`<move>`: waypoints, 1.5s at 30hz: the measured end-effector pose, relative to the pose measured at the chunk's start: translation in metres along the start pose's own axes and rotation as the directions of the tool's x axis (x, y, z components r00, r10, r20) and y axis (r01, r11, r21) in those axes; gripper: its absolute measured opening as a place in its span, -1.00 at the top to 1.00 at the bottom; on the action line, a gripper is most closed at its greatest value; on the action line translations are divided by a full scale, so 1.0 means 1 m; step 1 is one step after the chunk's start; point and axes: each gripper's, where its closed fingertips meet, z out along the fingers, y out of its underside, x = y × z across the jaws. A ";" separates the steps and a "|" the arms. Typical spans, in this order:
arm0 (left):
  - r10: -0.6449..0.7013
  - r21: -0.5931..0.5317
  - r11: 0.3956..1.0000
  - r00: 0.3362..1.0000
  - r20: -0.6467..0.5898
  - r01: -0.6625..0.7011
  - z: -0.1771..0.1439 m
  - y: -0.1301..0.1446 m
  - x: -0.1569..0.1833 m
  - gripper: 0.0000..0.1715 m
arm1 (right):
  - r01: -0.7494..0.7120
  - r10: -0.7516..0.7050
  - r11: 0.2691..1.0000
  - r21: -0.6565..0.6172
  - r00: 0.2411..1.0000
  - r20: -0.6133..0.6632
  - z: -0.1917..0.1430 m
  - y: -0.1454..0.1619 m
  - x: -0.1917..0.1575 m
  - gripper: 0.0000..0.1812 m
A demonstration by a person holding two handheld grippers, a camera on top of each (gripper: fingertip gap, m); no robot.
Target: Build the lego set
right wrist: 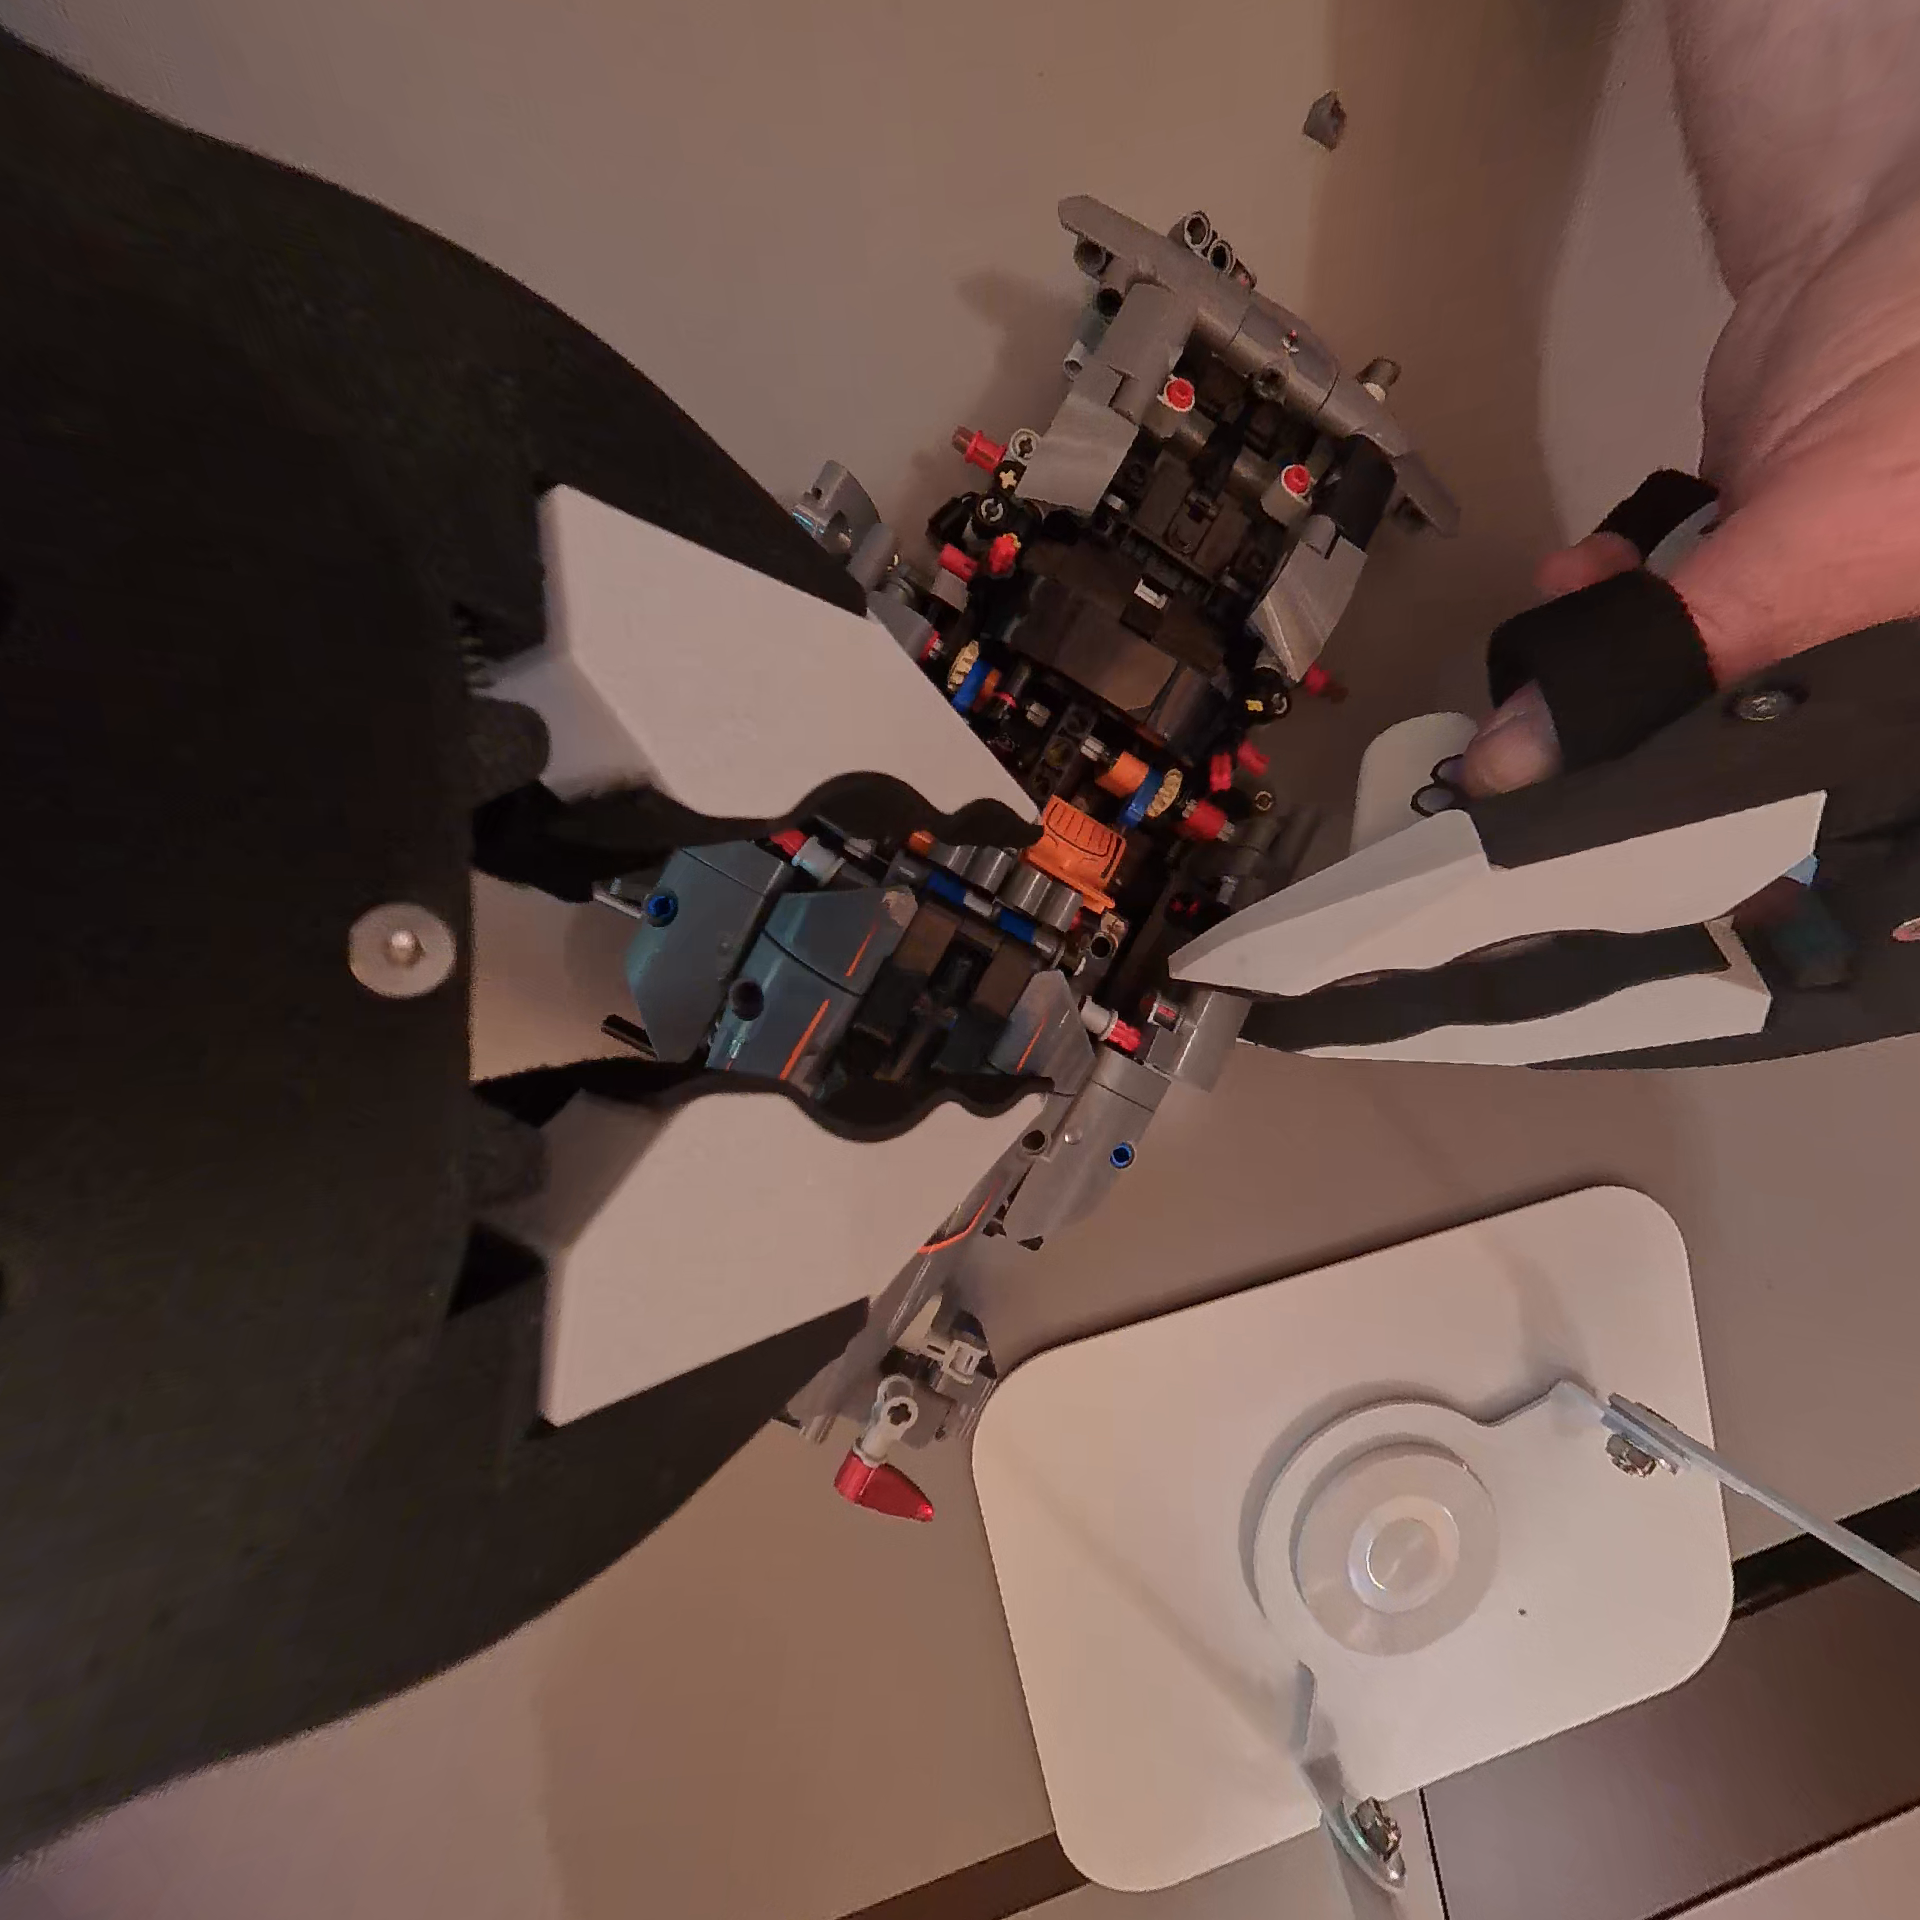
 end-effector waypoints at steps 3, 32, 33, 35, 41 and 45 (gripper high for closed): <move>-0.002 -0.033 0.999 1.000 0.008 0.003 0.001 0.000 0.000 0.77 | -0.001 0.001 1.000 0.012 1.000 -0.004 0.000 0.001 0.000 0.54; -0.100 0.049 0.994 0.994 0.053 0.097 -0.004 0.008 0.005 0.77 | -0.364 0.365 0.926 0.102 0.931 0.006 -0.037 0.052 -0.056 0.59; -0.103 0.055 0.993 0.993 0.050 0.101 -0.004 0.008 0.005 0.77 | -0.377 0.379 0.920 0.106 0.925 0.003 -0.032 0.052 -0.059 0.61; -0.112 0.063 0.992 0.993 0.049 0.109 -0.005 0.009 0.005 0.77 | -0.403 0.406 0.909 0.105 0.914 -0.017 -0.023 0.052 -0.061 0.57; -0.091 0.058 0.994 0.995 0.041 0.088 -0.011 0.007 0.005 0.78 | -0.409 0.414 0.901 0.144 0.910 -0.008 -0.025 0.049 -0.059 0.61; -0.069 0.030 0.997 0.997 0.042 0.067 -0.010 0.009 0.004 0.78 | -0.410 0.415 0.897 0.162 0.910 0.007 -0.022 0.047 -0.059 0.59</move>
